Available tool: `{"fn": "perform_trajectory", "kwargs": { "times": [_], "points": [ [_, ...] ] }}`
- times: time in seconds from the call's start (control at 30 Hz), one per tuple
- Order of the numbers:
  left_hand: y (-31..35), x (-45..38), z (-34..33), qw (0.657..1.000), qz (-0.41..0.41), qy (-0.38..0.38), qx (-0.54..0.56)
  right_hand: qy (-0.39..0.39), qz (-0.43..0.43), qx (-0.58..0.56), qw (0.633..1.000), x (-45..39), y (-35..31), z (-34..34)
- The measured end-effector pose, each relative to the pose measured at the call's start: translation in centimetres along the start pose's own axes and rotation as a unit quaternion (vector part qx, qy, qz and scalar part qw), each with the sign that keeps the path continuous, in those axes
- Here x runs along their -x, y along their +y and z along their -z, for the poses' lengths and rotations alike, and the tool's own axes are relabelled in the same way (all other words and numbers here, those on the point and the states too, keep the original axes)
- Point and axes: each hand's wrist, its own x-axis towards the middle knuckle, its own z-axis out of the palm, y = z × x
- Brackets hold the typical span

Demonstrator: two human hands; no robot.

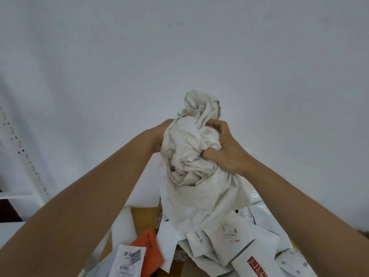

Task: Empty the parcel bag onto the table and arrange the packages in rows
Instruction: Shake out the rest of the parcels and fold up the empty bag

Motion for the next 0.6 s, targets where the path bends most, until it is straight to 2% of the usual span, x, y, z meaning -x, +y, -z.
{"fn": "perform_trajectory", "kwargs": {
  "times": [0.07,0.17,0.27,0.37,0.43,0.5,0.57,0.6],
  "points": [
    [0.5,0.8,-1.0,0.987,0.003,-0.013,0.162,0.008,0.007,-0.004,1.000,-0.4,0.2,0.0],
    [0.2,0.4,-1.4,0.946,0.006,-0.057,0.320,0.027,-0.008,0.012,1.000,-1.6,0.4,0.1],
    [-0.3,0.2,-1.7,0.932,0.036,-0.152,0.328,0.064,-0.001,0.061,0.996,-2.8,0.8,-0.4],
    [-1.0,-0.4,-1.8,0.938,0.010,-0.163,0.306,0.131,0.007,0.123,0.984,-3.7,1.4,-1.6],
    [-0.7,-0.2,-2.0,0.952,0.020,-0.135,0.273,0.153,0.025,0.126,0.980,-4.2,2.0,-2.1],
    [-0.5,-0.5,-2.2,0.975,0.020,-0.075,0.210,0.159,0.023,0.154,0.975,-4.6,2.5,-2.1],
    [-0.5,-0.9,-2.2,0.994,0.002,0.053,0.097,0.182,0.012,0.153,0.971,-5.2,2.9,-1.9],
    [-1.0,-1.2,-2.1,0.987,-0.033,0.151,0.033,0.209,0.002,0.147,0.967,-5.4,2.9,-1.7]
  ]
}}
